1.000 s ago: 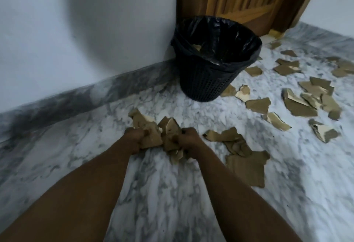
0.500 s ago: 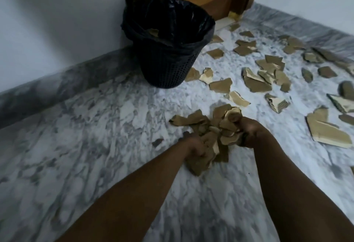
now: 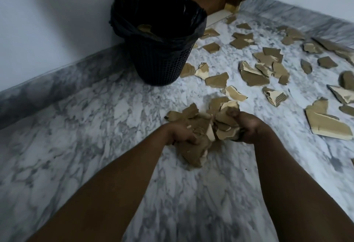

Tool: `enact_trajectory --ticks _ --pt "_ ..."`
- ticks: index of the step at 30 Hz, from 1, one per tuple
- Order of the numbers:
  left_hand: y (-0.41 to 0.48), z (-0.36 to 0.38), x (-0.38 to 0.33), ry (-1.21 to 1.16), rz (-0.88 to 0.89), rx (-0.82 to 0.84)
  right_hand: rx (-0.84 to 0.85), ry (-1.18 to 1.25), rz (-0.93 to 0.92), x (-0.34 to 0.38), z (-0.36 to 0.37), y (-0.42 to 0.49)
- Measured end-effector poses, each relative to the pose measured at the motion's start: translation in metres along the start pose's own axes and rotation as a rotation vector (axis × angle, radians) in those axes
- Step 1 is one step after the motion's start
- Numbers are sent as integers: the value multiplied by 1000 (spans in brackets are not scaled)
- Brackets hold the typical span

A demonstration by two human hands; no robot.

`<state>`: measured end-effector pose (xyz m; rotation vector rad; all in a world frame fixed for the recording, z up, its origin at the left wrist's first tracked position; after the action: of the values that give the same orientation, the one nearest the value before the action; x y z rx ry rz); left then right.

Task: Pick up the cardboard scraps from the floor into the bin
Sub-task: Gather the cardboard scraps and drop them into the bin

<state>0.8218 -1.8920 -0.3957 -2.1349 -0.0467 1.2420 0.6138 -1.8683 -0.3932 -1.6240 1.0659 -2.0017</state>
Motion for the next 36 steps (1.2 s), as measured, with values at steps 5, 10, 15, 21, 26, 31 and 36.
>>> enact_trajectory --ticks 5,10,15,21,26,31,36 --pt "-7 -49 -5 -276 -59 74 212 228 -21 13 10 -8" --pt "-5 -91 0 -605 -58 -106 -317 -166 59 -25 -27 22" --pt "-1 -96 14 -660 -139 -300 -426 -443 -195 -16 8 8" --pt "2 -91 24 -703 -236 -377 -451 -556 -268 -15 20 1" --pt "3 -92 24 -704 -230 -333 -407 -546 -302 -10 24 -2" --pt "-8 -73 26 -436 -220 71 -340 -210 -248 -3 14 -2" --pt "-31 -34 27 190 -226 288 -444 -12 -232 4 1 -4"
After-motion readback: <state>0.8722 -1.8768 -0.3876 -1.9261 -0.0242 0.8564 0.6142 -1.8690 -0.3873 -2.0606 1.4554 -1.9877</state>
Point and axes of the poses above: each hand's wrist, its own y-axis towards the middle knuckle, its own z-axis out of the palm, x = y × z, the point moved 7 cm from there along y, towards the middle knuckle, and after that the axes turned 12 degrees about -x, right-handed, at the moved point
